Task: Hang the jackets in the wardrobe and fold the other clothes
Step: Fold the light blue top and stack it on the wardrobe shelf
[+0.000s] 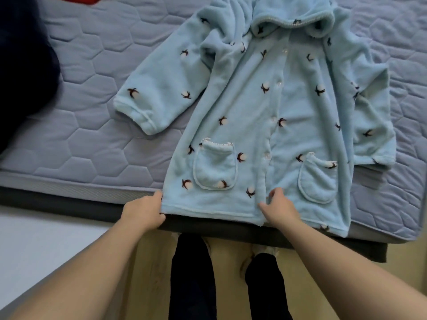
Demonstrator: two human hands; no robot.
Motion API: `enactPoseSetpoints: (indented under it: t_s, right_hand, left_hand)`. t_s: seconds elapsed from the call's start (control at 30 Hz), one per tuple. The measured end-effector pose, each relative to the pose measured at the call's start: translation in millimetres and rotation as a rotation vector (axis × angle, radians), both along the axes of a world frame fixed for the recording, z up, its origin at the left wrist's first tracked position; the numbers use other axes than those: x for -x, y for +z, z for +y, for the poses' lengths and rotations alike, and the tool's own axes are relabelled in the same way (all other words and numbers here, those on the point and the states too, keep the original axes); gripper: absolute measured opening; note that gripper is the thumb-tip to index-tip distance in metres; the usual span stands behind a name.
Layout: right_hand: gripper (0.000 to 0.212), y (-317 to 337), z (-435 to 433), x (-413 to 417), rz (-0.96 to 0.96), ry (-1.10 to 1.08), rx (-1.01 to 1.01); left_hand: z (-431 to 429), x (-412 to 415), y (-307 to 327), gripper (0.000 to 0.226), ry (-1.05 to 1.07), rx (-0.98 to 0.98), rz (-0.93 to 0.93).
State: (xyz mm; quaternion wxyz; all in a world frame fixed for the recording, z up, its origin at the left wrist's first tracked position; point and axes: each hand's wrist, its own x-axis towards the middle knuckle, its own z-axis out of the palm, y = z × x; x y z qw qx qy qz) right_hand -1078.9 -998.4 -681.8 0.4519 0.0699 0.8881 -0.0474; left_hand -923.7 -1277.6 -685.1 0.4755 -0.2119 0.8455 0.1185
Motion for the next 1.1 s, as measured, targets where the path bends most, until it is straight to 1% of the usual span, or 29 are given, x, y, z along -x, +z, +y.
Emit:
enactPoseSetpoints:
  t_s: [0.03, 0.07, 0.1, 0.13, 0.17, 0.2, 0.23, 0.27, 0.3, 0.33, 0.37, 0.4, 0.47, 0.5, 0.57, 0.63, 0.7, 0.8, 0.87, 0.9, 0.97, 1.03, 1.1]
  right_hand:
    - [0.038, 3.3, -4.9, 8.2, 0.065, 0.029, -0.007]
    - [0.043, 6.0, -11.4, 17.7, 0.14, 0.066, -0.005]
    - [0.046, 8.0, -20.6, 27.7, 0.201, 0.112, 0.011]
    - [0.048, 9.7, -31.6, 37.6, 0.24, 0.162, 0.04]
    - [0.051, 10.5, -44.5, 47.6, 0.267, 0.215, 0.077]
    - [0.053, 10.4, -58.8, 57.4, 0.288, 0.265, 0.117]
    - [0.056, 9.9, -74.3, 66.8, 0.306, 0.311, 0.155]
    - [0.059, 9.2, -90.3, 75.5, 0.319, 0.347, 0.192]
    - [0.063, 8.1, -107.1, 83.6, 0.328, 0.372, 0.227]
    - [0.065, 6.2, -123.6, 90.9, 0.325, 0.381, 0.262]
    - [0.068, 3.6, -140.0, 97.4, 0.312, 0.37, 0.301]
    - [0.069, 0.2, -155.4, 103.0, 0.299, 0.347, 0.341]
    - [0.07, -8.0, -181.5, 111.9, 0.293, 0.31, 0.396]
    - [0.07, -11.4, -191.4, 115.8, 0.302, 0.303, 0.397]
    - [0.068, -15.9, -206.5, 123.6, 0.345, 0.332, 0.34]
    - [0.067, -15.3, -220.8, 133.3, 0.402, 0.415, 0.253]
    - [0.065, -10.9, -241.9, 145.8, 0.451, 0.45, 0.244]
    - [0.062, -5.3, -286.1, 168.0, 0.53, 0.447, 0.314]
    - [0.065, -7.4, -314.8, 182.2, 0.53, 0.483, 0.339]
    - [0.066, -12.0, -327.7, 188.5, 0.497, 0.525, 0.34]
    - [0.068, -26.8, -346.1, 197.7, 0.366, 0.605, 0.321]
    - [0.07, -46.6, -355.1, 199.6, 0.219, 0.638, 0.287]
    - [0.072, -67.3, -357.1, 196.5, 0.151, 0.67, 0.229]
  left_hand:
    - [-8.2, 10.5, 0.9, 0.033, 0.065, -0.074, -0.081]
    - [-17.8, 23.7, 2.1, 0.029, 0.138, -0.109, -0.121]
    - [-28.5, 38.0, 1.9, 0.022, 0.242, -0.099, -0.084]
    - [-38.5, 53.5, 0.5, 0.016, 0.399, -0.064, 0.025]
    - [-48.7, 70.3, -2.1, 0.016, 0.617, -0.038, 0.163]
    - [-58.8, 88.3, -4.2, 0.023, 0.892, -0.058, 0.285]
    - [-69.3, 106.1, -5.6, 0.036, 1.192, -0.13, 0.371]
    - [-78.5, 122.0, -6.8, 0.049, 1.457, -0.23, 0.401]
    - [-86.3, 135.2, -8.7, 0.058, 1.658, -0.324, 0.383]
    - [-92.5, 145.2, -12.2, 0.061, 1.803, -0.4, 0.35]
    - [-96.9, 151.8, -17.2, 0.059, 1.902, -0.457, 0.336]
    - [-100.4, 156.3, -22.8, 0.056, 1.959, -0.482, 0.35]
    - [-112.0, 160.9, -32.2, 0.05, 1.974, -0.434, 0.441]
    - [-122.9, 162.1, -32.1, 0.05, 1.932, -0.358, 0.527]
    - [-166.1, 164.9, -16.6, 0.048, 1.741, -0.138, 0.734]
    - [-229.4, 170.5, 16.2, 0.043, 1.499, 0.054, 0.909]
    - [-295.2, 178.2, 51.9, 0.039, 1.312, 0.199, 1.009]
    - [-369.7, 192.5, 85.2, 0.031, 1.165, 0.382, 1.137]
    - [-396.2, 202.0, 85.9, 0.034, 1.188, 0.433, 1.116]
    - [-404.1, 206.0, 81.4, 0.042, 1.258, 0.406, 1.062]
    - [-409.3, 211.3, 66.3, 0.061, 1.388, 0.322, 0.947]
    - [-402.2, 212.6, 46.9, 0.069, 1.353, 0.275, 0.922]
    - [-389.5, 209.5, 27.8, 0.066, 1.242, 0.267, 0.922]
